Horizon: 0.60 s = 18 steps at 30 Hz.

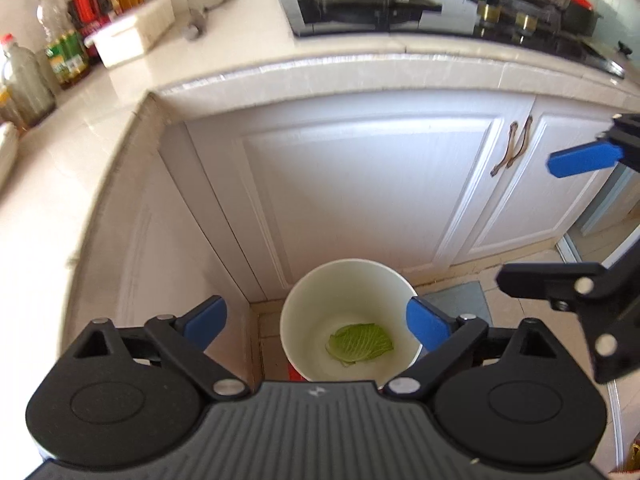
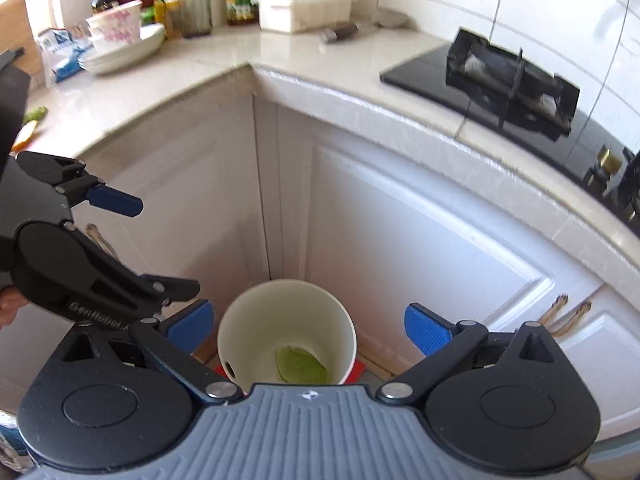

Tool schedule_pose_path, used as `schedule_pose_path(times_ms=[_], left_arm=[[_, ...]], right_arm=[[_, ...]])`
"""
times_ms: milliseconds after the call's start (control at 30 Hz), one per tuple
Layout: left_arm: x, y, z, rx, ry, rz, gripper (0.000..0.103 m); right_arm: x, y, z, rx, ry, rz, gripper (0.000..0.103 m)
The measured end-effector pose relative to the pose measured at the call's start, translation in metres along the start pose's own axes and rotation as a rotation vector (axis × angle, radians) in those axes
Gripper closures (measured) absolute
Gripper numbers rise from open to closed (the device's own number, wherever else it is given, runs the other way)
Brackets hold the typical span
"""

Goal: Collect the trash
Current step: 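Move both tools back over the counter scraps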

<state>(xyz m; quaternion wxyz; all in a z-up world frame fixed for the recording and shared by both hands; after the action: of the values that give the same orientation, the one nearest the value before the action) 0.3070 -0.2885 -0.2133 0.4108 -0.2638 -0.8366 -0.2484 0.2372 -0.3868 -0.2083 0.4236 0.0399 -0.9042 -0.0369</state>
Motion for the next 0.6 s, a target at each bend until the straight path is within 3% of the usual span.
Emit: schedule_pose_path(times_ms=[133,267,400,600], left_arm=[[0.047,0.015,0.01,0.023,-0.054,-0.045,0.003],[0.077,0.041,0.026,0.079,-0.061,-0.106,0.003],[0.109,0.075,0.053,0.173,-0.058,-0.19,0.003],[0.16,0.135,0.114,0.311,-0.027,-0.398,0.003]], right_arm=[[0.016,0.025,-0.015,0.09,-0.043,-0.007,0.0],[0.025,0.058,-0.032,0.172,-0.07,-0.032,0.0],[0.034,0.103,-0.044,0.232,-0.091,-0.108,0.0],[0.033,0.173,-0.053,0.3,-0.092,-0.227,0.0]])
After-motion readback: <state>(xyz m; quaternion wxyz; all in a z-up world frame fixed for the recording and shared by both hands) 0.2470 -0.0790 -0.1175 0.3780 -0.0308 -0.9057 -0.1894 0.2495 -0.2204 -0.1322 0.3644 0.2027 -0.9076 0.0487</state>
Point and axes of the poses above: each gripper's, at about its wrist camera, not at the fingertips, and x roughly against the way its jaws point, y to its left, z to its underside, the point moved 10 cm from there along -x, roughly the way its jaws point, and after that the axes turned 13 degrees about -x, right-handed, at the moved point
